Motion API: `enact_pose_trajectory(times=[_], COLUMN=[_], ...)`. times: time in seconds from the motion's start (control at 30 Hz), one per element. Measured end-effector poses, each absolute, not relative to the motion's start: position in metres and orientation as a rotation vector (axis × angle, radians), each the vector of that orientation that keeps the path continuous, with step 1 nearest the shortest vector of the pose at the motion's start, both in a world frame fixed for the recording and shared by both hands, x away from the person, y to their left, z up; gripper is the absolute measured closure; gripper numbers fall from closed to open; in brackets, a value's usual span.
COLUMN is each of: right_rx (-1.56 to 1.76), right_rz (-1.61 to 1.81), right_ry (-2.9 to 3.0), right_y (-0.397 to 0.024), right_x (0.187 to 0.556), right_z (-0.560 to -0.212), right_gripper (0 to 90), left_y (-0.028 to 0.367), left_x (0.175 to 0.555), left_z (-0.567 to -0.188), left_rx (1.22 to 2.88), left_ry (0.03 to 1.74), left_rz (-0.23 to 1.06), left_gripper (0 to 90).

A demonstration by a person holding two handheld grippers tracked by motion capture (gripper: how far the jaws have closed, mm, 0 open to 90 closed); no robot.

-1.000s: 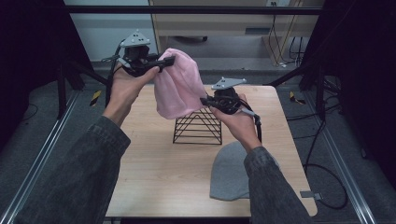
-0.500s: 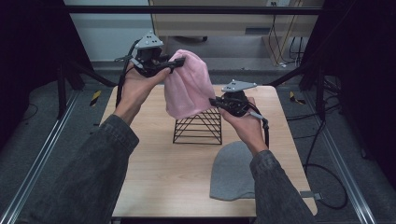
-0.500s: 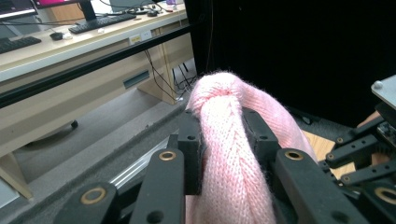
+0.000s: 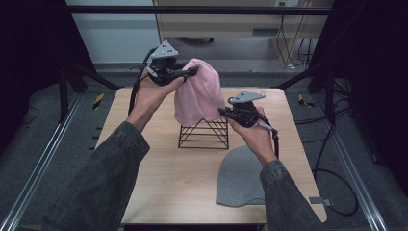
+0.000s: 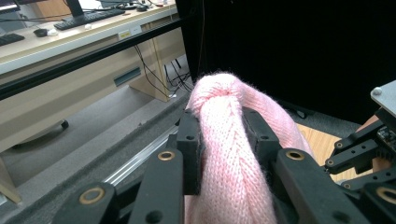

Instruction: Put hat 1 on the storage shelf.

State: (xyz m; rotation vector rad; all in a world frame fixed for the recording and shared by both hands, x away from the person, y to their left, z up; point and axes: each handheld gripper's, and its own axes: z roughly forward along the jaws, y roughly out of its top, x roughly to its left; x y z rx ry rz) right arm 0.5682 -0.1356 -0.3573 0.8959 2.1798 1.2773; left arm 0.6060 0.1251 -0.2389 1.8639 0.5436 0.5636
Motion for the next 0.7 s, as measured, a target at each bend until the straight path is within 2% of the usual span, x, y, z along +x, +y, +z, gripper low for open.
enact_pose_trajectory(times=[0.7], right_rx=[0.922], right_rz=[1.195], right_ry=[2.232], right_y=[-0.146], right_x=[0.561], right_z=[-0.385], right_gripper=[83.6], left_y=[0.120], left_x=[0.596], left_z=[-0.270], left_rx=[1.917], left_ry=[0.532], left_rz=[0.517], left_gripper=[70.3])
